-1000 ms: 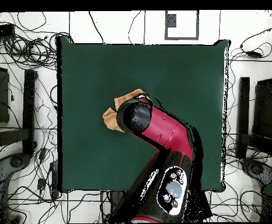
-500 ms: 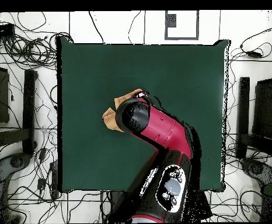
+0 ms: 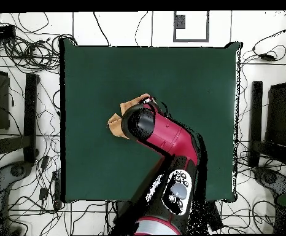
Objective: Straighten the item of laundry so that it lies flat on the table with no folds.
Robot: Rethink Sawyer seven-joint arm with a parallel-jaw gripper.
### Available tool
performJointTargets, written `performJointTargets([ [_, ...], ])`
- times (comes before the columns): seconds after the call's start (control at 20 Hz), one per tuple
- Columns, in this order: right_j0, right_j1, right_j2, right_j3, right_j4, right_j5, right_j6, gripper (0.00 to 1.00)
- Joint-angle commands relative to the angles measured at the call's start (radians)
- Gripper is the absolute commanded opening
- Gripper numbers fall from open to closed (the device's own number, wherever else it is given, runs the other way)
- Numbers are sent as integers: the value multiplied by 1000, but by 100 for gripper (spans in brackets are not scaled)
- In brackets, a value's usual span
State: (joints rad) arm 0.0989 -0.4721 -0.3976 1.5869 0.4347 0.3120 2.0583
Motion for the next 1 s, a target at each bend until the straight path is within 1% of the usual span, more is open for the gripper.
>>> performJointTargets([
  [0.05,10,71,174,78,8,-57,181,100],
  [0.6,15,57,181,100,-11,-58,162,100],
  [1.0,23,59,171,93,-49,-37,116,100],
])
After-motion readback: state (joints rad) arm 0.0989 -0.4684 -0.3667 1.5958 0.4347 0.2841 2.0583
